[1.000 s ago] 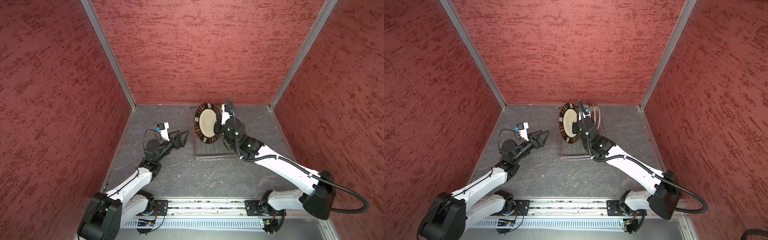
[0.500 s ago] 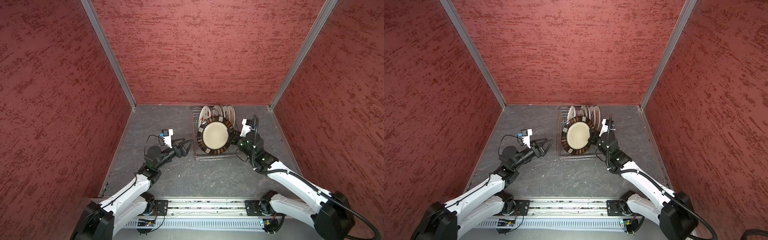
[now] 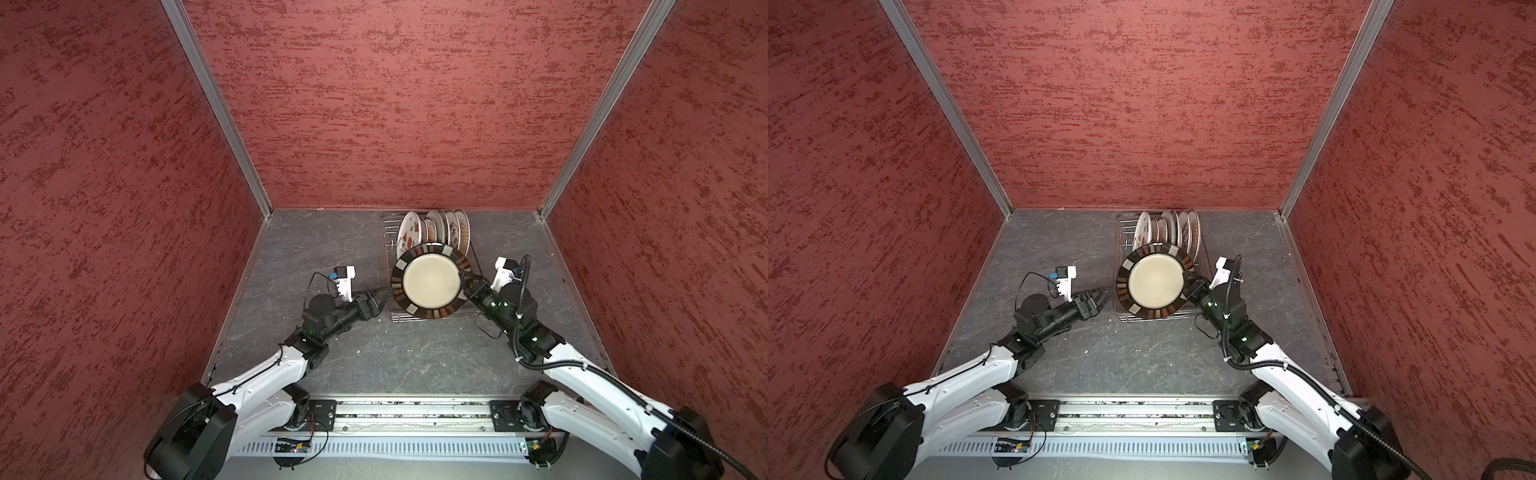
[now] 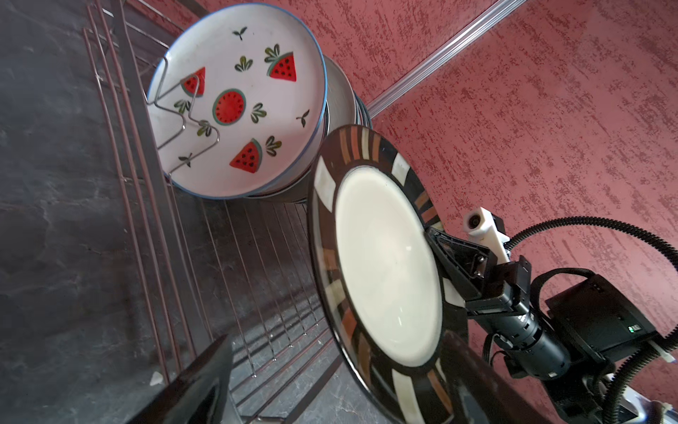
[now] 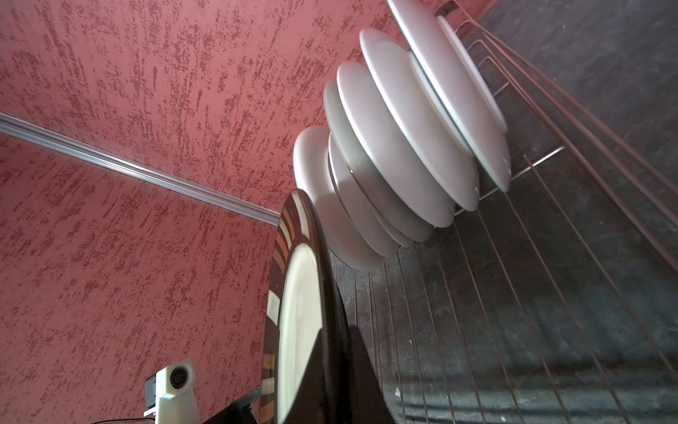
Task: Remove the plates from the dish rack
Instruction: 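Pull the brown-rimmed plate out of the rack toward the robot with the right gripper, then close the left gripper on the plate rim opposite the right gripper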
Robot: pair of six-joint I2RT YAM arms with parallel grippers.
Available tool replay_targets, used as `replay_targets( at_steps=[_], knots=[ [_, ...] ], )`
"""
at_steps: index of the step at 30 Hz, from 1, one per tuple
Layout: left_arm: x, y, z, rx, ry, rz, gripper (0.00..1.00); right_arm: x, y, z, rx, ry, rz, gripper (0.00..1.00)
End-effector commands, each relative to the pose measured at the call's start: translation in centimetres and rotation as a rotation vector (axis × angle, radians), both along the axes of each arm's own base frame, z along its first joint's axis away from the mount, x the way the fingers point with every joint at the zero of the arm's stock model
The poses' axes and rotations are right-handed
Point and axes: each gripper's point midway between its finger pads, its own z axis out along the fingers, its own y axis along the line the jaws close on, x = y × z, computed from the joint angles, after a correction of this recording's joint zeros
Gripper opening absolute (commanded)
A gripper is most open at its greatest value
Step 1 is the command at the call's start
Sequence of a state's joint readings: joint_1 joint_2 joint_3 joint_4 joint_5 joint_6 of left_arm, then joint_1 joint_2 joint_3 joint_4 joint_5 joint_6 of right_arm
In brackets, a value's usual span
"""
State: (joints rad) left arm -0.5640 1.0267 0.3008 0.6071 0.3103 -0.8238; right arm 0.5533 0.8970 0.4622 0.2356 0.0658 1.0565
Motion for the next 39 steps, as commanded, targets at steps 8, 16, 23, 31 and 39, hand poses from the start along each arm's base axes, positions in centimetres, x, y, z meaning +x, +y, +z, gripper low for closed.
replay_targets(
  at_steps=[8, 16, 23, 31, 39],
  knots=[
    [0.2, -2.2, 0.0, -0.048, 0.057, -0.041, 0.59, -0.7, 0.7, 6.5, 0.232, -0.188, 0.047, 0.0],
    [-0.3, -2.9, 0.0, -0.062, 0.047, -0.062, 0.43, -0.8, 2.3, 6.4, 0.25, -0.194, 0.106, 0.0],
    [-0.5, -2.5, -0.8, -0.095, 0.07, -0.036, 0.29, -1.4, 3.1, 6.0, 0.255, -0.204, 0.13, 0.0],
    [-0.3, -2.1, -0.7, -0.112, 0.064, -0.003, 0.12, -0.9, 2.9, 5.4, 0.21, -0.221, 0.105, 0.0],
    [0.0, -1.0, -0.2, -0.133, 0.054, 0.045, 0.0, -0.2, 3.9, 4.8, 0.183, -0.22, 0.134, 0.0]
  ],
)
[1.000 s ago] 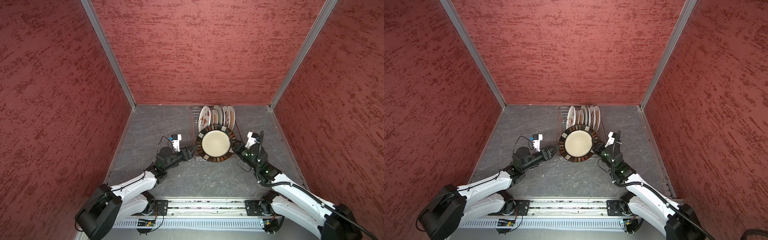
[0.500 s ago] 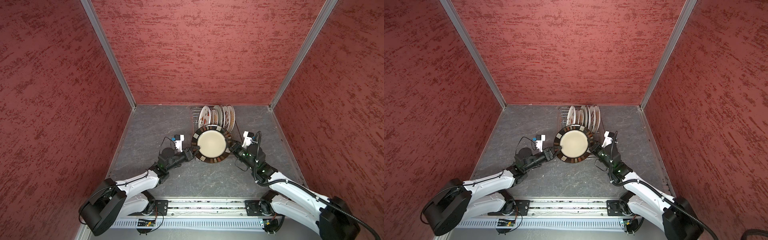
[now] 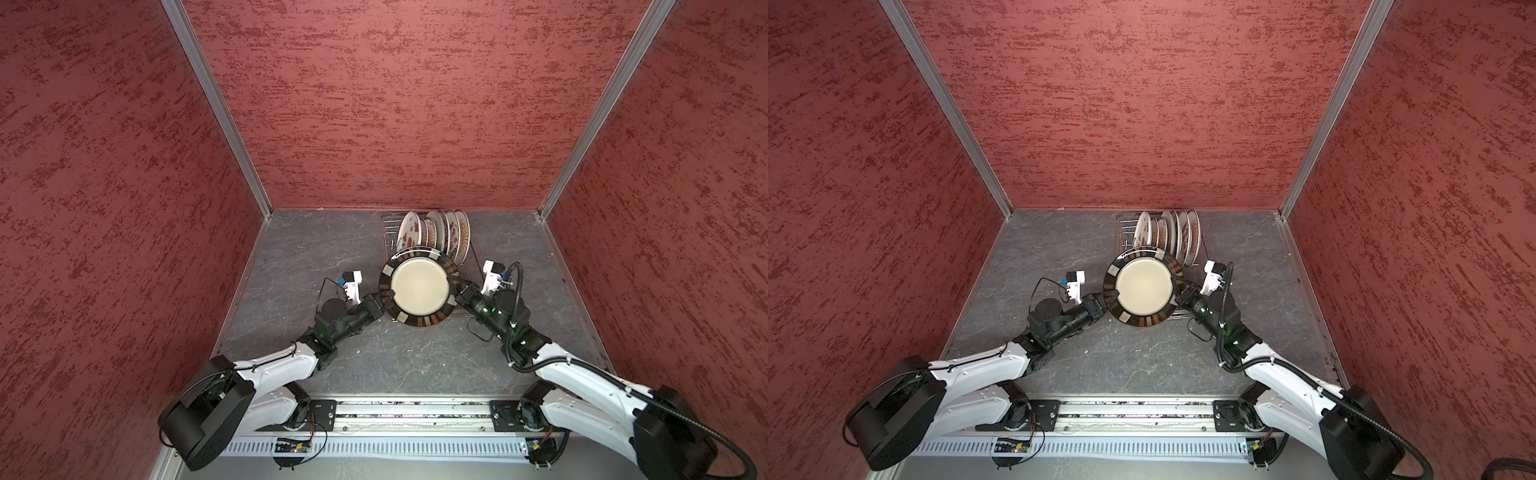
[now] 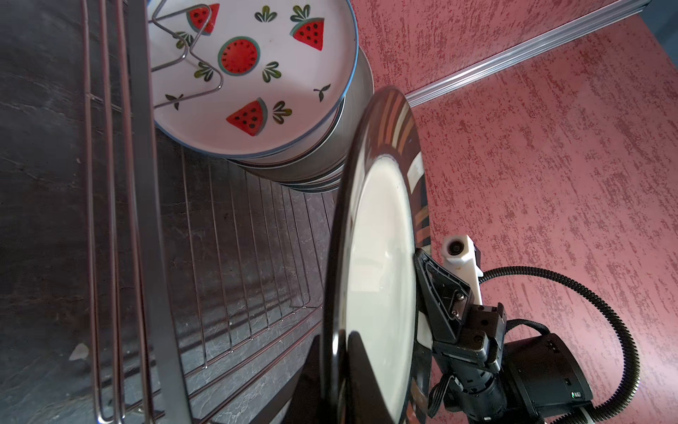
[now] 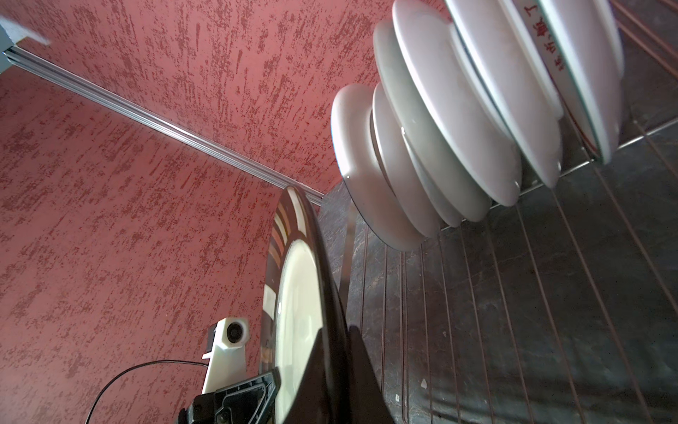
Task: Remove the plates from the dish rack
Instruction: 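Close the left gripper on the plate rim opposite the right gripper, then carry the plate with the left gripper away from the rack and lower it flat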
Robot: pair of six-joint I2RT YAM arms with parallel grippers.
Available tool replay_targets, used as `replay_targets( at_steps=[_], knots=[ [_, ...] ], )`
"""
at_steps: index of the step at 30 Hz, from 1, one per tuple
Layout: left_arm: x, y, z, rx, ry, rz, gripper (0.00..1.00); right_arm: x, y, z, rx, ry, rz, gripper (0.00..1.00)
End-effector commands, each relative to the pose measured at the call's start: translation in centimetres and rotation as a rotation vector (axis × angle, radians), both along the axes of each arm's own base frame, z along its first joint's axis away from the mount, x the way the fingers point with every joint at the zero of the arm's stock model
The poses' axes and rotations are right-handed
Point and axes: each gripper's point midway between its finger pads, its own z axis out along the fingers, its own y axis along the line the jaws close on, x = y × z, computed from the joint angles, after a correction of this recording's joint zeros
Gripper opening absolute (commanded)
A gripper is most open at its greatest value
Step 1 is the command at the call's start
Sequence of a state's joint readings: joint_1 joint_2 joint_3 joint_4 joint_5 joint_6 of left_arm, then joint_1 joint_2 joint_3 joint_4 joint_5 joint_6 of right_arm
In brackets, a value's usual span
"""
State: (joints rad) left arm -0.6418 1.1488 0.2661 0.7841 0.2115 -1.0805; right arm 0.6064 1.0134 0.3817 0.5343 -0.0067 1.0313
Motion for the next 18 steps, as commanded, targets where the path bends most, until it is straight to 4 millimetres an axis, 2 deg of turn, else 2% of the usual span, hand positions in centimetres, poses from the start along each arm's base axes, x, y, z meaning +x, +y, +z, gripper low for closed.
replay_targets(
  at_steps=[1, 3, 6, 12, 15, 16, 18],
  knots=[
    [-0.1, 0.4, 1.5, 0.035, -0.123, 0.006, 0.0, 0.3, 0.6, 5.2, 0.148, -0.119, 0.013, 0.0],
    [-0.1, 0.6, 1.8, 0.03, -0.134, 0.01, 0.0, 0.6, 0.8, 5.1, 0.142, -0.117, 0.014, 0.0],
    [-0.1, 0.9, 2.5, 0.007, -0.142, 0.01, 0.0, 0.8, 1.2, 5.2, 0.131, -0.13, 0.022, 0.16],
    [0.5, 2.1, 3.8, -0.051, -0.133, 0.017, 0.0, 0.4, 2.2, 5.4, 0.073, -0.219, 0.085, 0.38],
    [0.6, 2.4, 4.1, -0.07, -0.136, 0.023, 0.0, 0.0, 3.2, 5.2, 0.045, -0.256, 0.143, 0.65],
    [0.6, 2.5, 4.4, -0.076, -0.142, 0.025, 0.0, -0.3, 3.5, 5.3, 0.045, -0.273, 0.168, 0.78],
    [0.8, 2.7, 4.6, -0.089, -0.134, 0.025, 0.0, -0.6, 3.9, 5.5, 0.048, -0.3, 0.198, 0.99]
  ],
)
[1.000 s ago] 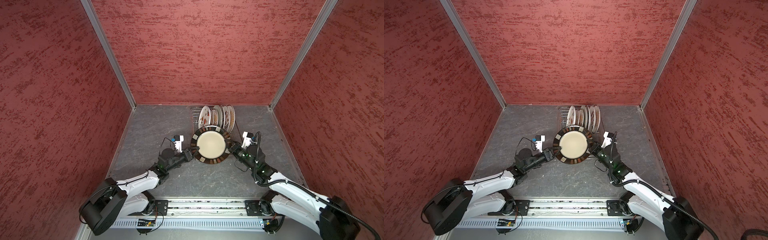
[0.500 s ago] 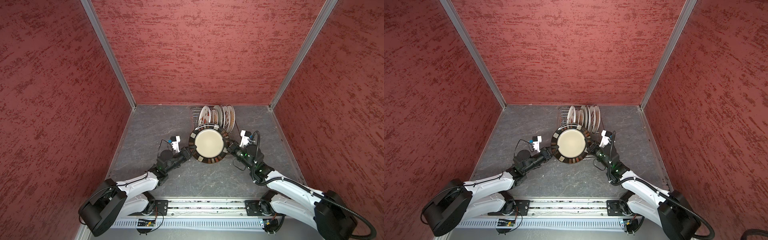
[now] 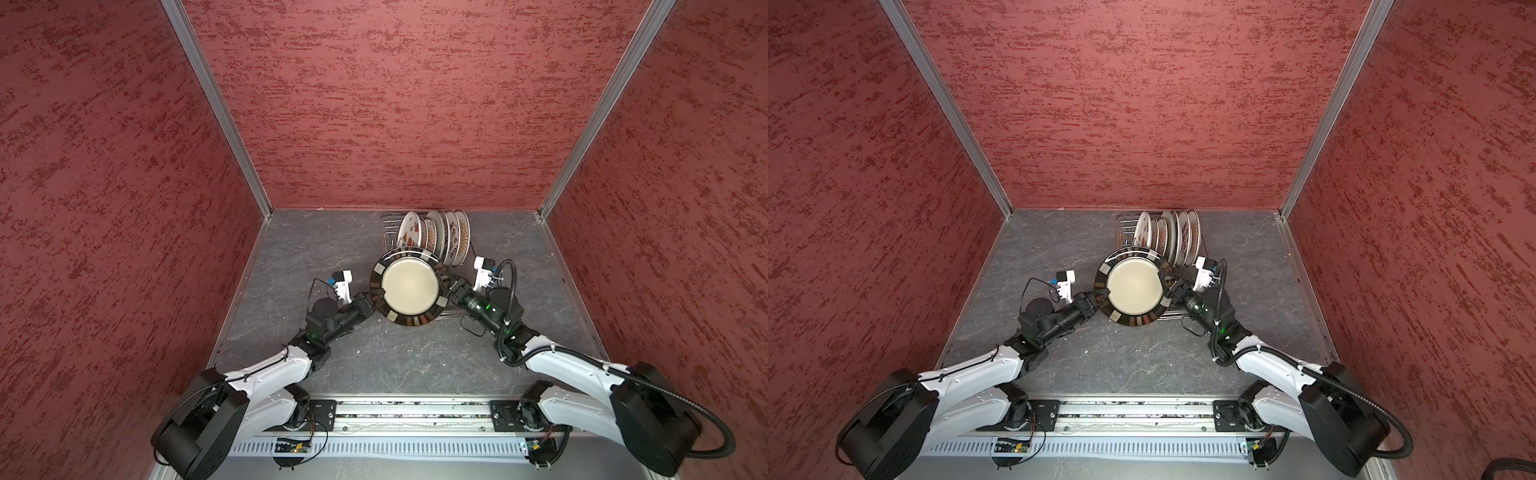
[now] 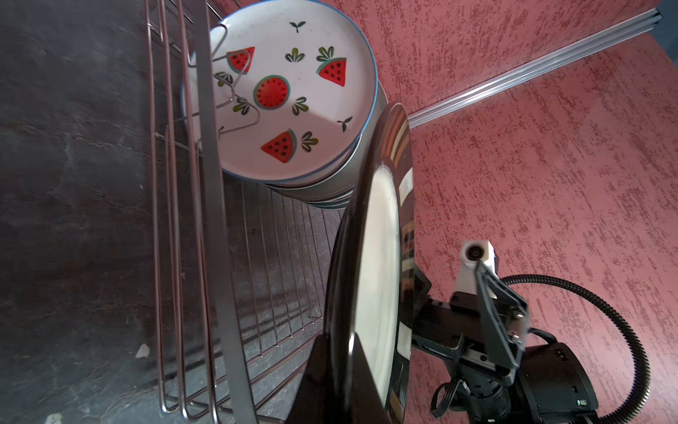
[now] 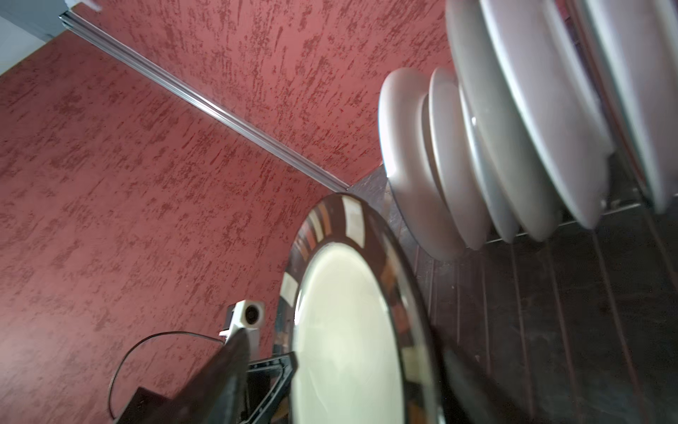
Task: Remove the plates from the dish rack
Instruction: 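Carry the plate with the left gripper away from the rack and lower it flat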
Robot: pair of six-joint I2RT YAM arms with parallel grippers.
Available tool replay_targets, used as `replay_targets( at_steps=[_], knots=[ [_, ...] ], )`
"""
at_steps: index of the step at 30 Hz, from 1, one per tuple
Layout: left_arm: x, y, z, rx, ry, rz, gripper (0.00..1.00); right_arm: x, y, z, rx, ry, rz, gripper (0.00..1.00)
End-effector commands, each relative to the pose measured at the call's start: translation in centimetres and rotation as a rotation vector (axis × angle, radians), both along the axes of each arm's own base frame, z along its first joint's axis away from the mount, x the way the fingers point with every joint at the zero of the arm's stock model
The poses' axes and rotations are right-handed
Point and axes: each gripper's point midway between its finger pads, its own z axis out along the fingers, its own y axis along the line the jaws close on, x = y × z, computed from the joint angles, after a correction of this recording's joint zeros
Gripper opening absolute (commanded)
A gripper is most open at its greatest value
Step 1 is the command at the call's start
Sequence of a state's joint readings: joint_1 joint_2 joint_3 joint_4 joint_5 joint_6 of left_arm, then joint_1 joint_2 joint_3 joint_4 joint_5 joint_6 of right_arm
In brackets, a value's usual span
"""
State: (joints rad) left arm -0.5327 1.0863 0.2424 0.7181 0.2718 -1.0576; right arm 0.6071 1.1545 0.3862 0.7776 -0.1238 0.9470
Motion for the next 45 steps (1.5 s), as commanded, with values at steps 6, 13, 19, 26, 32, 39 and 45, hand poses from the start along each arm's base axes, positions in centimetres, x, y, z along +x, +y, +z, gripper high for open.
replay_targets(
  at_steps=[6, 13, 19, 26, 32, 39, 45],
  knots=[
    [0.3, 2.1, 6.2, -0.174, -0.144, 0.001, 0.0, -0.9, 1.2, 4.2, 0.01, -0.188, 0.078, 0.99],
    [0.4, 4.9, 7.0, -0.168, -0.151, 0.079, 0.0, -0.5, 0.7, 3.4, -0.054, -0.202, 0.037, 0.99],
    [1.0, 8.3, 6.9, -0.171, -0.144, 0.192, 0.0, 0.2, 1.1, 2.7, -0.147, -0.202, 0.028, 0.99],
    [2.0, 12.5, 6.4, -0.155, -0.128, 0.37, 0.0, -0.2, 4.6, 3.0, -0.319, -0.289, 0.073, 0.99],
    [3.0, 15.8, 5.5, -0.136, -0.09, 0.513, 0.0, -1.1, 9.5, 2.1, -0.404, -0.347, 0.175, 0.99],
    [4.0, 18.7, 3.6, -0.128, -0.04, 0.64, 0.0, -1.0, 13.5, 1.4, -0.487, -0.389, 0.216, 0.99],
    [4.9, 21.3, 1.9, -0.081, 0.001, 0.758, 0.0, -1.3, 16.4, 0.6, -0.473, -0.39, 0.311, 0.99]
  ],
)
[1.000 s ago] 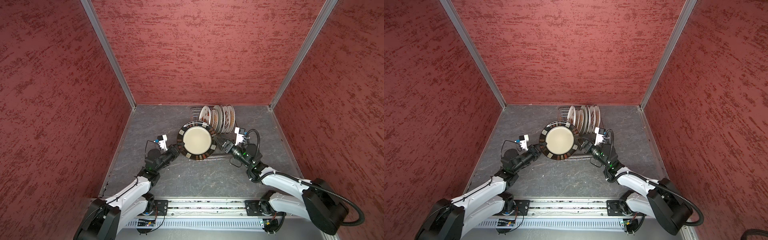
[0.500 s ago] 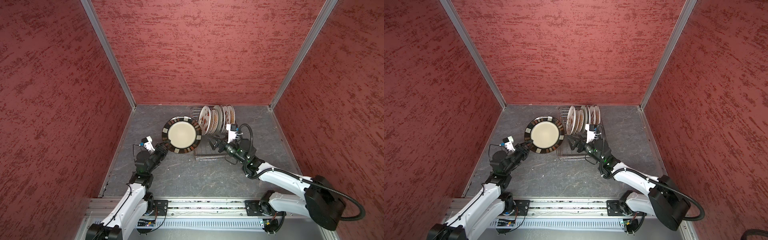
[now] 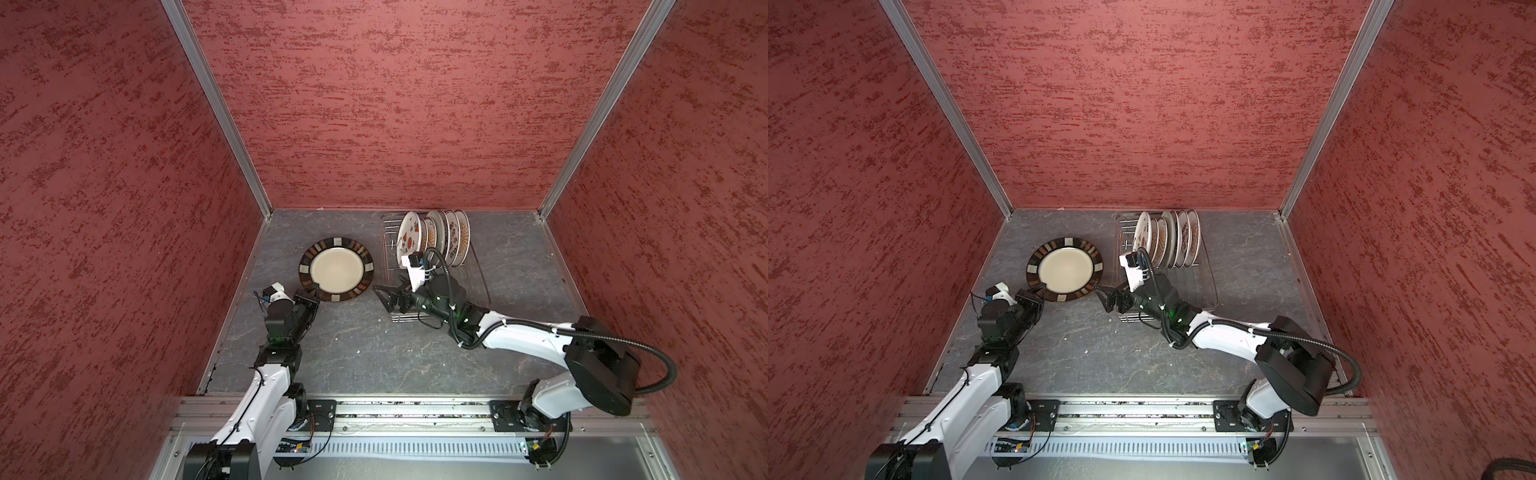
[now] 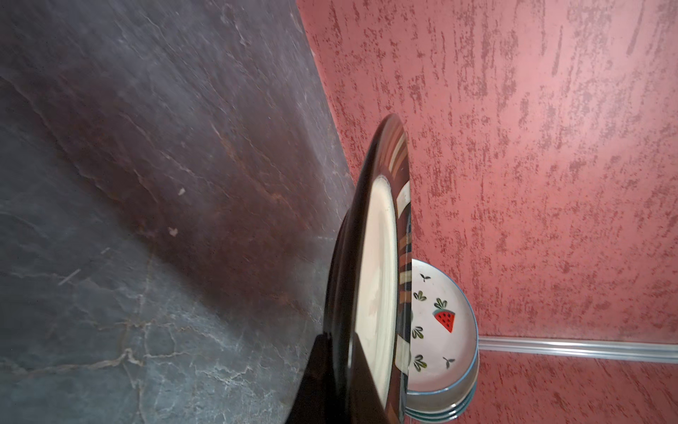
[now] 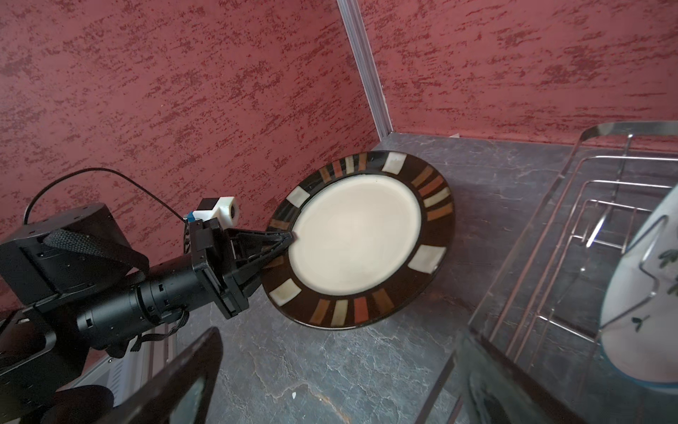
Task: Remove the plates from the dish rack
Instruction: 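Carry the plate with the left gripper away from the rack and lower it flat, then release the plate on the table and draw both grippers back toward the rack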
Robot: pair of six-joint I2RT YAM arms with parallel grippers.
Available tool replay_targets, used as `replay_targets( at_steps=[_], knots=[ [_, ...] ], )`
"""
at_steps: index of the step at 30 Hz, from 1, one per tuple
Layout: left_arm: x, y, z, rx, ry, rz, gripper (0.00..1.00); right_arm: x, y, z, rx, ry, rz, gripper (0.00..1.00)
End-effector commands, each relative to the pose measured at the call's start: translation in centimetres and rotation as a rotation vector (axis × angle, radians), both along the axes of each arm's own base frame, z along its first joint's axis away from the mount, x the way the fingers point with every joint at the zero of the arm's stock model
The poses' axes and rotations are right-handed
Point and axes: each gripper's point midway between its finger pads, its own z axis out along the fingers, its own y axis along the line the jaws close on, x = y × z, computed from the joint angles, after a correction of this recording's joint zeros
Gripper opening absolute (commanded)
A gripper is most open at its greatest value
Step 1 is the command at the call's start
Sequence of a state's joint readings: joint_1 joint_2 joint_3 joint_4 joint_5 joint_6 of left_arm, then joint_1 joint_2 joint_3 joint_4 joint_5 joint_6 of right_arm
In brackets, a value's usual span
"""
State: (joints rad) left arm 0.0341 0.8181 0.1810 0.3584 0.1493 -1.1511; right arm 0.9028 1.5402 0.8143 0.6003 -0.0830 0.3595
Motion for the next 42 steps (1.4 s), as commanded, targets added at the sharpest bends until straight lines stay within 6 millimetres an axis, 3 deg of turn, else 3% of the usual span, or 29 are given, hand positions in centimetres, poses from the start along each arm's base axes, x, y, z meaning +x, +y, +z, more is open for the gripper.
replay_targets(
  at_steps=[1, 10, 23, 32, 42],
  knots=[
    [1.6, 1.6, 5.0, 0.011, -0.182, 0.062, 0.0, 0.0, 1.5, 0.6, 0.001, -0.023, 0.042, 0.99],
    [3.7, 3.9, 2.9, 0.012, -0.116, 0.143, 0.0, 0.2, 4.9, -2.0, -0.109, 0.002, 0.124, 0.99],
    [6.0, 5.6, -0.7, -0.017, -0.031, 0.22, 0.0, 0.5, 7.1, -5.3, -0.228, 0.015, 0.178, 0.99],
    [7.5, 6.6, -2.5, -0.058, -0.009, 0.234, 0.0, 0.5, 7.7, -5.8, -0.226, 0.018, 0.194, 0.99],
    [10.0, 8.5, -6.5, -0.131, 0.043, 0.282, 0.0, 0.3, 8.7, -6.3, -0.214, 0.028, 0.235, 0.99]
  ],
)
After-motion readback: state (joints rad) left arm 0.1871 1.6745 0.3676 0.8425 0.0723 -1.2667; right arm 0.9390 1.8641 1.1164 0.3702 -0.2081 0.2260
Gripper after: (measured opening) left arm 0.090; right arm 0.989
